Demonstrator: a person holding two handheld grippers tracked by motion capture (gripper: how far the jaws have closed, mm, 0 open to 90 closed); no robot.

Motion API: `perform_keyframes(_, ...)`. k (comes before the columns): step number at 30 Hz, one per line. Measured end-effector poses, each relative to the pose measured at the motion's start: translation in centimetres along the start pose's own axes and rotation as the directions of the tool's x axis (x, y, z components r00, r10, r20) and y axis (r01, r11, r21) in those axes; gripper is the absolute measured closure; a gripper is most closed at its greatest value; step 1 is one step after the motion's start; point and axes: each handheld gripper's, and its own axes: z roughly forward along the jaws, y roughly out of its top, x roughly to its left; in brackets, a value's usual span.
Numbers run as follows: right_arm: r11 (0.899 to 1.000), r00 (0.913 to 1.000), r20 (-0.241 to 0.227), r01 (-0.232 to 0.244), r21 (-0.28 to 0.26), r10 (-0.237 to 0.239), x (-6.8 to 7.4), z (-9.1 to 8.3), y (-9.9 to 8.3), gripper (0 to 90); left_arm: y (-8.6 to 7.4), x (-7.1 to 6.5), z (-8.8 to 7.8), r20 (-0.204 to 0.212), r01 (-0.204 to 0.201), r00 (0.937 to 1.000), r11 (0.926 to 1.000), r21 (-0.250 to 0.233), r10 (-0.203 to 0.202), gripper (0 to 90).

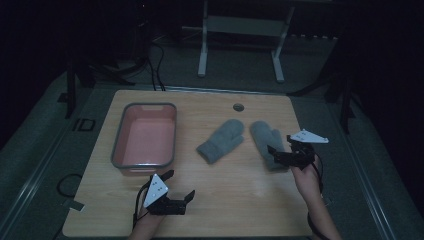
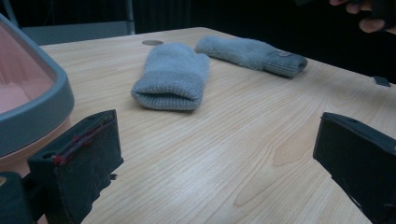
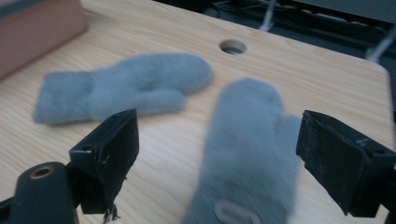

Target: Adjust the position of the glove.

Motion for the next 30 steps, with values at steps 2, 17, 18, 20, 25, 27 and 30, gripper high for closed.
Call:
perform_keyframes(2, 1.0, 0.9998, -0.019, 0.003, -0.002, -0.003, 0.1, 0.5, 0.6, 13.3, 0.0, 0.0, 0.0, 0.002, 0.002, 1.0, 1.0, 0.004, -0.002, 1.3)
perform_keyframes(17, 0.999, 0.9927, -0.12, 0.021, 0.038, -0.016, 1.6, 6.5, 3.7, 13.4, 0.2, -0.2, 0.0, 0.009, 0.038, 0.9992, 0.998, 0.05, -0.039, 1.3)
perform_keyframes(18, 0.999, 0.9909, -0.133, 0.029, 0.043, -0.023, 1.7, 7.0, 3.8, 13.8, 0.2, -0.2, 0.0, 0.011, 0.037, 0.9992, 0.9981, 0.048, -0.038, 1.2)
perform_keyframes(20, 0.997, 0.9867, -0.157, 0.053, 0.052, -0.044, 2.2, 8.0, 4.0, 13.9, 0.2, -0.1, 0.0, 0.012, 0.041, 0.9991, 0.9981, 0.046, -0.042, 1.3)
perform_keyframes(25, 0.992, 0.9793, -0.185, 0.1, 0.081, -0.083, 3.3, 10.4, 4.4, 18.7, 0.2, -0.1, 0.0, 0.012, 0.037, 0.9992, 0.9984, 0.044, -0.038, 1.3)
perform_keyframes(27, 0.99, 0.9766, -0.194, 0.112, 0.09, -0.093, 3.6, 11.3, 4.6, 20.2, 0.2, -0.1, 0.0, 0.015, 0.038, 0.9991, 0.9984, 0.042, -0.039, 1.3)
perform_keyframes(30, 0.986, 0.9745, -0.198, 0.128, 0.104, -0.105, 4.1, 12.5, 4.7, 21.6, 0.2, -0.2, 0.0, 0.022, 0.033, 0.9992, 0.9984, 0.046, -0.034, 1.3)
